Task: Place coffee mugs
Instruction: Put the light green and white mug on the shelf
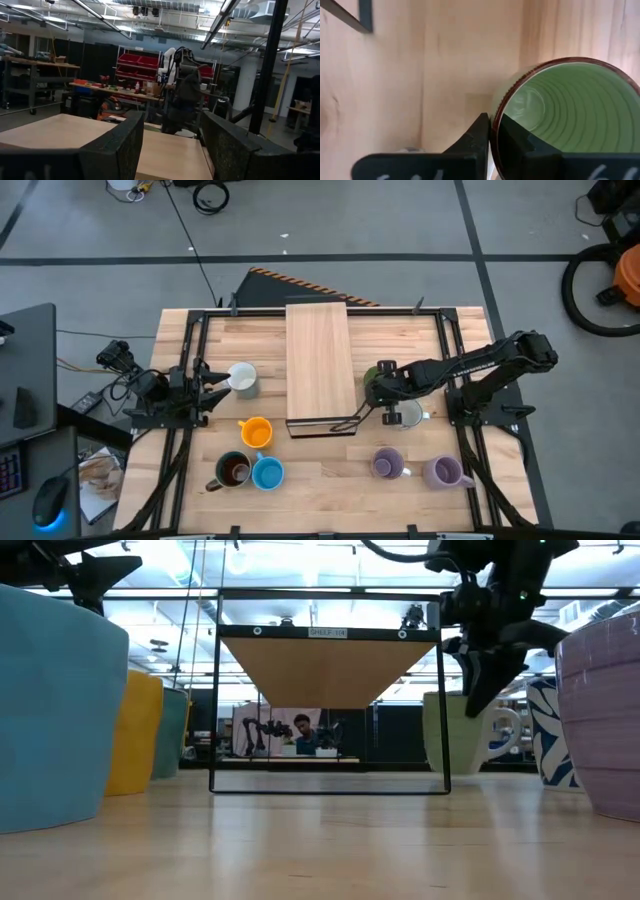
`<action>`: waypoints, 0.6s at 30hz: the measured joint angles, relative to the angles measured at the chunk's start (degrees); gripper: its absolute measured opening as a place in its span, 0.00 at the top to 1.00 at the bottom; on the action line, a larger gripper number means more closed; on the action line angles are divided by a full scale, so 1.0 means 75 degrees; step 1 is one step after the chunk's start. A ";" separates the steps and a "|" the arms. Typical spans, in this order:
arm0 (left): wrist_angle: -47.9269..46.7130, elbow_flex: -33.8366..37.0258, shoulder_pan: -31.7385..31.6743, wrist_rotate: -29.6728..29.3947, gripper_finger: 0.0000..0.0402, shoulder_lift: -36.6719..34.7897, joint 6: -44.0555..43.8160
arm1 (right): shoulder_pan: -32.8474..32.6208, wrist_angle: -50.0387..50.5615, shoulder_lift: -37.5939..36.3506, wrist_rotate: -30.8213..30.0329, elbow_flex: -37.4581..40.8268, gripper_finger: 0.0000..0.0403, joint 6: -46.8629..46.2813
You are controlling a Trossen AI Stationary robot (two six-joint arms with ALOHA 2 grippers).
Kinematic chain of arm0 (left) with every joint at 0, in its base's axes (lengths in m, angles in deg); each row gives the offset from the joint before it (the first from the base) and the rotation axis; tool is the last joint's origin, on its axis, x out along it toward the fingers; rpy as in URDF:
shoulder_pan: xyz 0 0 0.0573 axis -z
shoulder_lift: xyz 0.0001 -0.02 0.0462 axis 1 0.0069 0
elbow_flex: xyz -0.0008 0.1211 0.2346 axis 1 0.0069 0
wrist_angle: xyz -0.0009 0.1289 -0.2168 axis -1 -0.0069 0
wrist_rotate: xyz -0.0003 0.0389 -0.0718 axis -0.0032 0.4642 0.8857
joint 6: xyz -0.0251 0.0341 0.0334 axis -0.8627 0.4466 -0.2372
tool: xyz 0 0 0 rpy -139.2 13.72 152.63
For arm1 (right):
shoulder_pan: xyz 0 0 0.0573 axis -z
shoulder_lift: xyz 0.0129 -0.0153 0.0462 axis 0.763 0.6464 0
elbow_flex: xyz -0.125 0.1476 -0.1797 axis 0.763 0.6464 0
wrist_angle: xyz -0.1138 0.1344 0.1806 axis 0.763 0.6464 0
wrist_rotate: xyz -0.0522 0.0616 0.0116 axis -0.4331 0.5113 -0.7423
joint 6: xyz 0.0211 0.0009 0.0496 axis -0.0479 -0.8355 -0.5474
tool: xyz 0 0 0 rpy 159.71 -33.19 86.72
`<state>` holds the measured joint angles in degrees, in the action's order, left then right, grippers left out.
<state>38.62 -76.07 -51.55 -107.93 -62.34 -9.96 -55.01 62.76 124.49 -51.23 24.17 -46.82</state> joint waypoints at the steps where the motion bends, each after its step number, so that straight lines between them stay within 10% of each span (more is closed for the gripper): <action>1: 0.0000 0.0000 0.0002 0.0000 0.48 0.0000 0.0000 | 0.0079 0.0110 -0.0002 -0.0001 -0.0047 0.92 0.0070; 18: 0.0135 0.0000 0.0000 0.0490 0.48 0.0000 0.0004 | 0.1509 0.1245 -0.0562 -0.0705 -0.1776 0.92 0.1563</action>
<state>39.63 -76.07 -51.55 -104.26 -62.34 -9.93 -43.69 72.10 120.27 -56.51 10.86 -35.10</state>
